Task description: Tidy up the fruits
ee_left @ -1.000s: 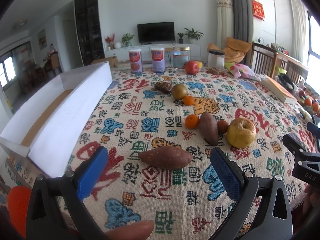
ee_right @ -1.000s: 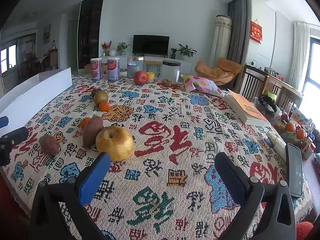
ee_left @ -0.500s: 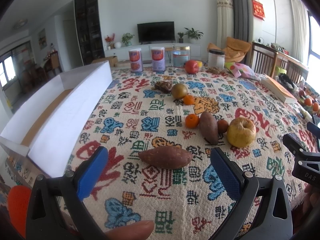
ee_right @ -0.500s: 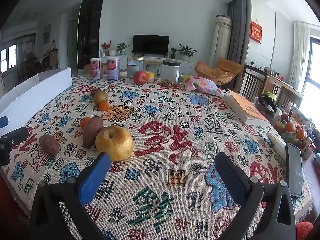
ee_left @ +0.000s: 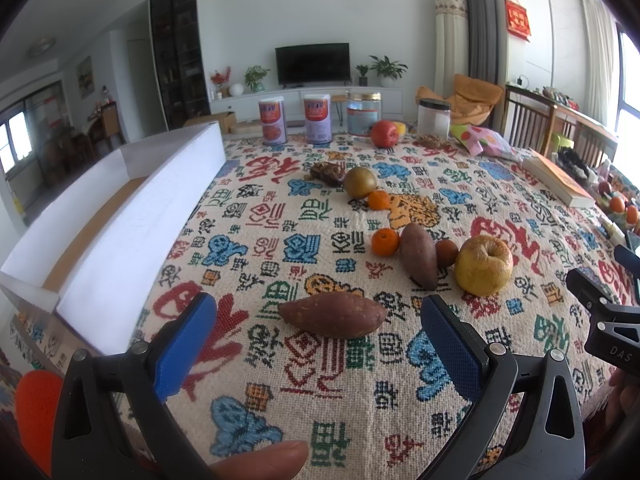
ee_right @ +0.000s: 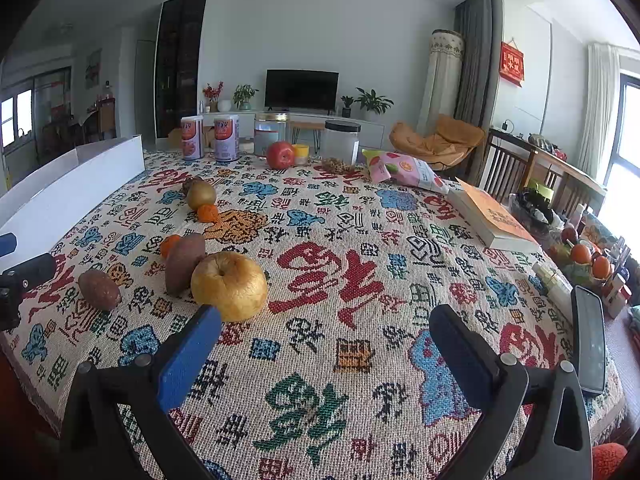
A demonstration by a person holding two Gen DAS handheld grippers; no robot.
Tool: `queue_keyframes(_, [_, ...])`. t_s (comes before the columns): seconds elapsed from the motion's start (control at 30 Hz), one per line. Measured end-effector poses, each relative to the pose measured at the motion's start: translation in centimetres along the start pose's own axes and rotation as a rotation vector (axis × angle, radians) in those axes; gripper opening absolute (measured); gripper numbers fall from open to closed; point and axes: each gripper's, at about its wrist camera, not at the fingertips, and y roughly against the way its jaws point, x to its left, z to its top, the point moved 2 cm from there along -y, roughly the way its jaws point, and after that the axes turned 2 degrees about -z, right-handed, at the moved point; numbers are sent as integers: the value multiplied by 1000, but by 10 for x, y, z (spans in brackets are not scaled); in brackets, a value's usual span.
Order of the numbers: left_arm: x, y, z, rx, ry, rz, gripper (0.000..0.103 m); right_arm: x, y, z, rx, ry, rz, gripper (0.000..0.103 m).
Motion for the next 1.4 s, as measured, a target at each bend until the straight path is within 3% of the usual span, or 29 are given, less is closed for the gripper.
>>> queue_keyframes(1.17, [2,0,-1,1,5,2,102,-2,-3,-3,14,-5,4,103])
queue_keyframes(1.4, [16,-7,-5,58,19,-36,102,-28,-11,-3,51,-100,-19,103])
